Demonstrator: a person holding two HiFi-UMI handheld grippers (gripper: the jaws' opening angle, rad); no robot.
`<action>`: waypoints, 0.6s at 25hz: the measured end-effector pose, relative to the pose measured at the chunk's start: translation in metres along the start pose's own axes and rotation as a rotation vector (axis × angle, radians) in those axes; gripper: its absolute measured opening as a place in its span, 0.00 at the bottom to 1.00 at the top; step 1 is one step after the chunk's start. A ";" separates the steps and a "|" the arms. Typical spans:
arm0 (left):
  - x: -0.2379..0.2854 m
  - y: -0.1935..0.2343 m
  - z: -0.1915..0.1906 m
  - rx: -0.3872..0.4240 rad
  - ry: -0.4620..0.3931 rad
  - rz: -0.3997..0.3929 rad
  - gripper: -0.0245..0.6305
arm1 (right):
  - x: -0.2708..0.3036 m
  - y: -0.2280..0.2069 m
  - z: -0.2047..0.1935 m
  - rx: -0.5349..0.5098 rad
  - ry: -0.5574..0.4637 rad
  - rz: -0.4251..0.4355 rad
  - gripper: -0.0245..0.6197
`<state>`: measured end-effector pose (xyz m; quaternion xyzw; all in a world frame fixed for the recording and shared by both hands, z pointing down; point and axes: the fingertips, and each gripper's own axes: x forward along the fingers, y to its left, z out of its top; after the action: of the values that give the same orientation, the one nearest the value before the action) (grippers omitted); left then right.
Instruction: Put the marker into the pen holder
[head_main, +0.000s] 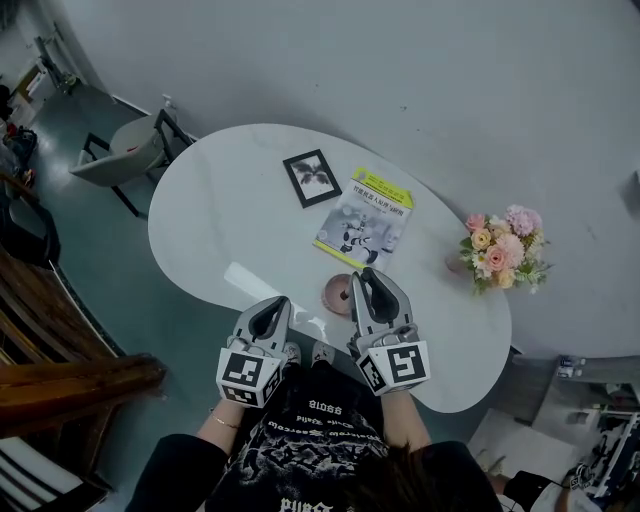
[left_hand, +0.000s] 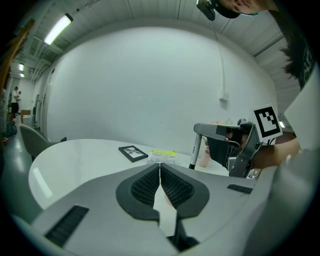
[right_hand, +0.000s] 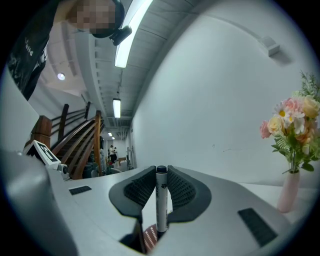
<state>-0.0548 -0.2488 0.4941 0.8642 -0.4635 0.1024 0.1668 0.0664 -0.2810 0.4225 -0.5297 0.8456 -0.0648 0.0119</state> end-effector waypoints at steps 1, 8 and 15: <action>0.000 0.001 0.000 0.009 0.002 0.003 0.07 | 0.001 -0.001 -0.003 -0.006 0.006 0.000 0.18; 0.004 -0.007 0.002 0.059 0.002 -0.022 0.07 | 0.003 -0.002 -0.019 -0.014 0.054 -0.009 0.18; 0.007 -0.006 -0.001 0.047 0.008 -0.021 0.07 | 0.004 -0.003 -0.028 -0.026 0.063 -0.002 0.18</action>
<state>-0.0460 -0.2509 0.4963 0.8722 -0.4513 0.1150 0.1493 0.0648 -0.2826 0.4512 -0.5284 0.8458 -0.0706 -0.0218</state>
